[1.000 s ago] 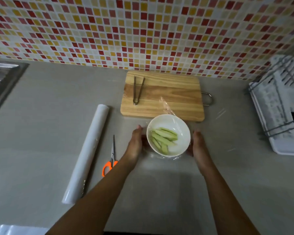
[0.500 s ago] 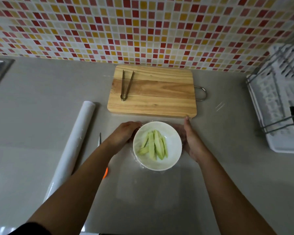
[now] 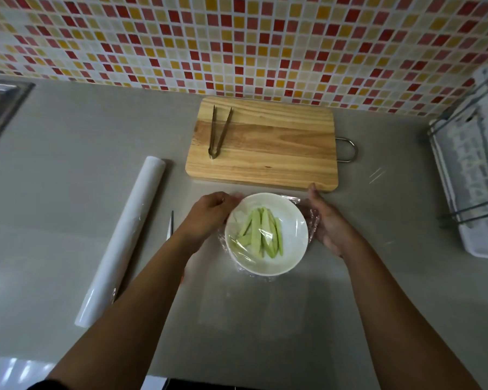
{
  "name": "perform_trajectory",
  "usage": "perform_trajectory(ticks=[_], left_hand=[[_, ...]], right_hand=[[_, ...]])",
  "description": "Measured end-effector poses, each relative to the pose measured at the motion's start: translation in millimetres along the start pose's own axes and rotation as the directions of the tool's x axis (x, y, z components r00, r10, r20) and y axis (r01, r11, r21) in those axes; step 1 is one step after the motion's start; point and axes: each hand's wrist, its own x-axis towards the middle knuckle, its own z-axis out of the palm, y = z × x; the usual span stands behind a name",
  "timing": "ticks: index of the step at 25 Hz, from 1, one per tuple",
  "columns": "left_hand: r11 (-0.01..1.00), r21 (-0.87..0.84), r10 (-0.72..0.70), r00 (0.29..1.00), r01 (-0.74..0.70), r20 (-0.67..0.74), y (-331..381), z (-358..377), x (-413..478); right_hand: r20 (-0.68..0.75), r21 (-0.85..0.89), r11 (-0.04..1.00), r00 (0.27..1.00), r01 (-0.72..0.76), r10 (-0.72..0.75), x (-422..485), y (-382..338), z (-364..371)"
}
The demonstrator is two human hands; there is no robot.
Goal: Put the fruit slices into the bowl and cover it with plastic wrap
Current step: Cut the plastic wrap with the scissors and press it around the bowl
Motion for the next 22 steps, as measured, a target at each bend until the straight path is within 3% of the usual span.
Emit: perform_trajectory(ticks=[3, 7, 11, 22], left_hand=[[0.997, 0.054, 0.064, 0.991, -0.058, -0.121, 2, -1, 4], [0.992, 0.106, 0.087, 0.982, -0.069, -0.168, 6, 2, 5], [0.935, 0.337, 0.202, 0.946, -0.109, -0.254, 8, 10, 7], [0.895, 0.416, 0.303, 0.901, -0.157, -0.311, 2, 12, 7]], right_hand=[[-0.075, -0.007, 0.997, 0.994, 0.078, -0.078, 1, 1, 2], [-0.246, 0.104, 0.983, 0.961, 0.154, -0.125, 3, 5, 16], [-0.454, 0.176, 0.966, 0.886, 0.191, -0.092, 7, 15, 34], [-0.532, 0.265, 0.913, 0.837, 0.31, -0.13, 5, 15, 43]])
